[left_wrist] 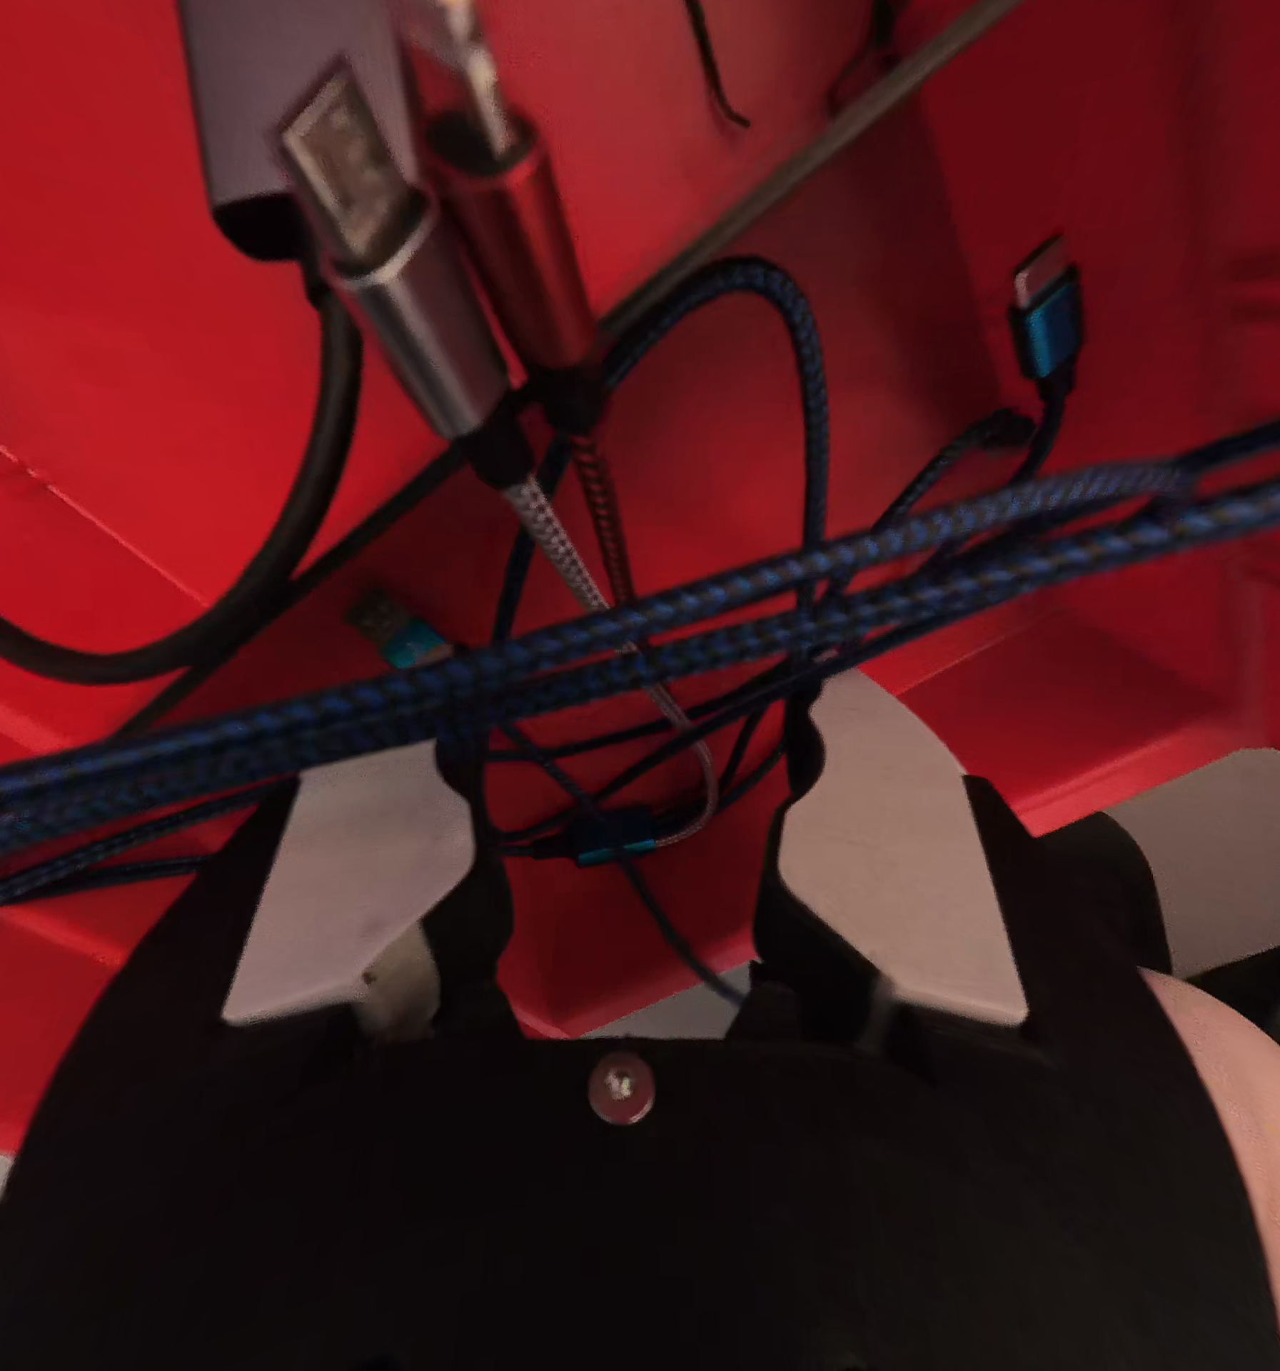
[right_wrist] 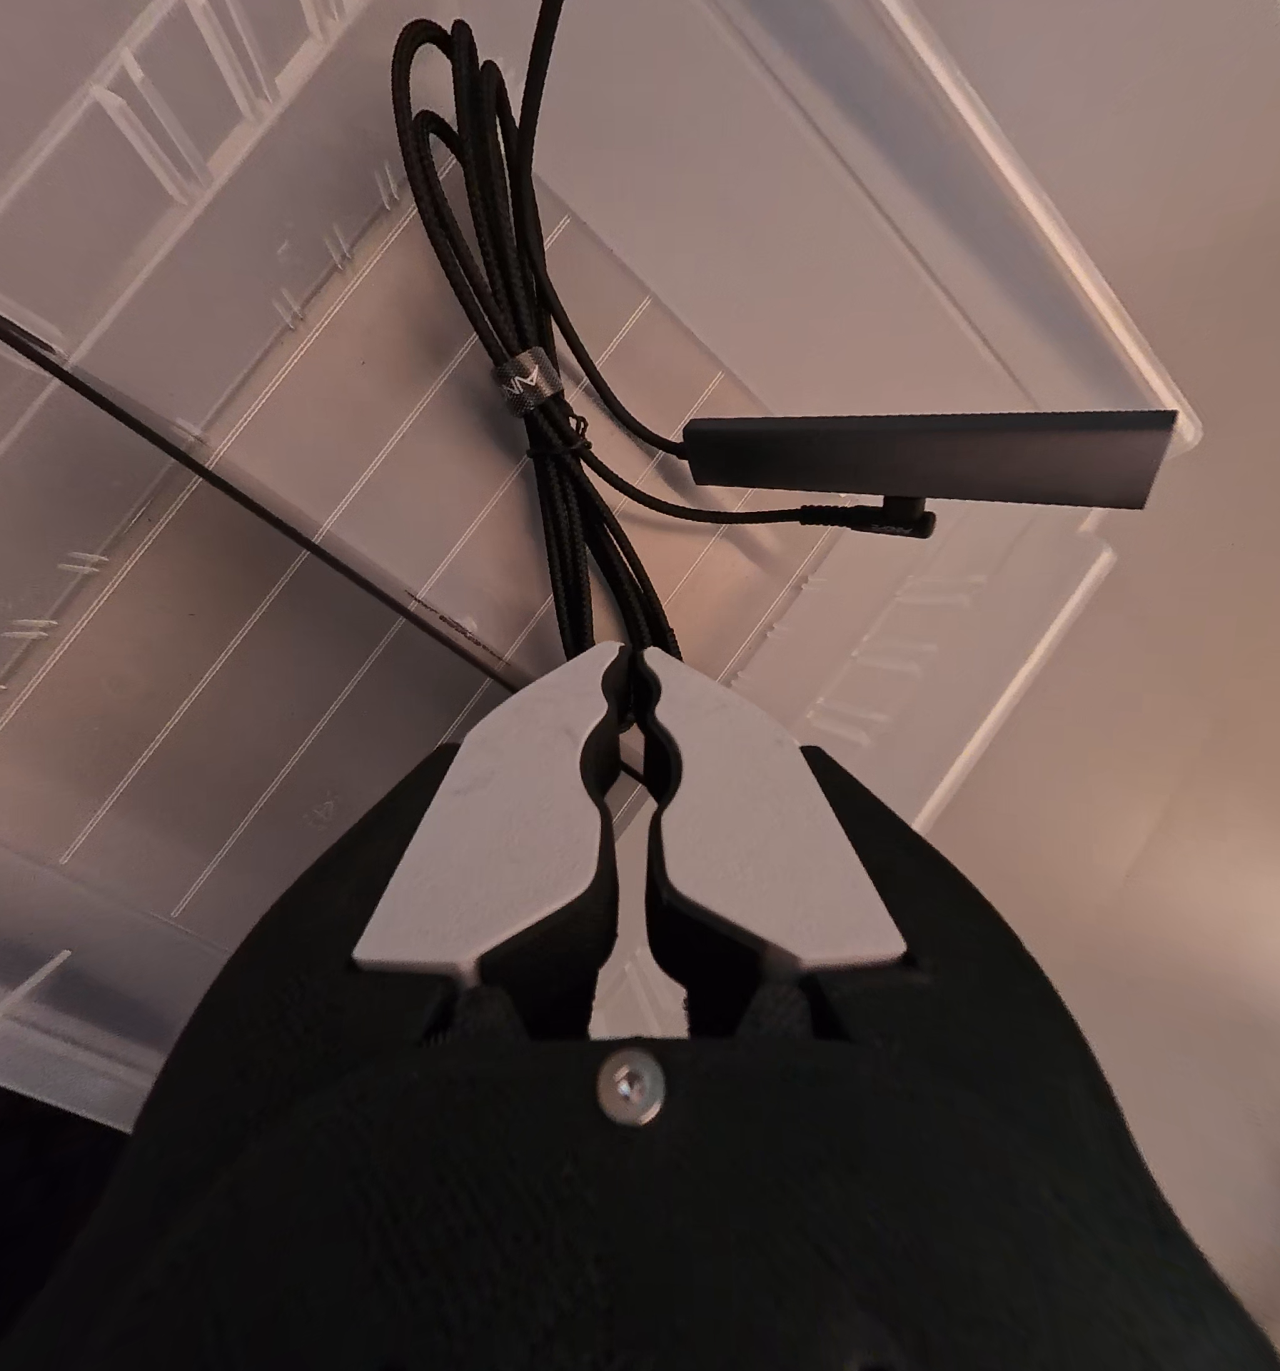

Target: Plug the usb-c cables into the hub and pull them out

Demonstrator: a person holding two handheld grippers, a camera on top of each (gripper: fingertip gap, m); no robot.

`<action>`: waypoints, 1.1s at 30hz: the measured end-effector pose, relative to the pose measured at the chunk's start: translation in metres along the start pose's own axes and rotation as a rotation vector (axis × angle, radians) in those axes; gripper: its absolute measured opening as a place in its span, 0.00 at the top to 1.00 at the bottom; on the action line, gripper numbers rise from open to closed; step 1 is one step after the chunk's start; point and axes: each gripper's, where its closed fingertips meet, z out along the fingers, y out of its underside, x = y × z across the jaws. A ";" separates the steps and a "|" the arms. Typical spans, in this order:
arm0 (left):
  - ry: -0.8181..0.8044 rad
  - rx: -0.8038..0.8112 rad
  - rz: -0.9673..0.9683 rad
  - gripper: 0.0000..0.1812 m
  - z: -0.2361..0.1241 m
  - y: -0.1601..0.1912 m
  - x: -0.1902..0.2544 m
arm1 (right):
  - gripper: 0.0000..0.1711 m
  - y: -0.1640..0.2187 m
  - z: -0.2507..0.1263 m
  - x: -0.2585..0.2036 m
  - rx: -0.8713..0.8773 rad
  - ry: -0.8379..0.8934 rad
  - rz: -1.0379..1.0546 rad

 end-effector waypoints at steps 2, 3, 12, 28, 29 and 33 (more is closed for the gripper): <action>-0.005 0.000 0.014 0.62 -0.002 -0.001 0.001 | 1.00 0.000 0.000 0.000 0.001 -0.002 0.002; -0.012 -0.007 0.019 0.65 -0.002 0.000 0.000 | 1.00 0.000 0.000 0.000 0.001 -0.002 0.003; 0.081 -0.006 -0.003 0.96 -0.014 -0.002 0.013 | 1.00 0.000 0.000 0.000 0.006 -0.004 0.011; -0.347 0.852 0.133 0.99 -0.234 -0.039 0.100 | 1.00 0.000 0.001 -0.001 0.000 0.000 0.008; -0.321 0.891 0.182 0.99 -0.239 -0.047 0.118 | 1.00 0.000 0.002 -0.001 -0.002 0.001 0.008; -0.150 0.920 0.434 0.99 -0.230 -0.081 0.208 | 1.00 -0.001 0.003 -0.001 -0.012 0.010 0.002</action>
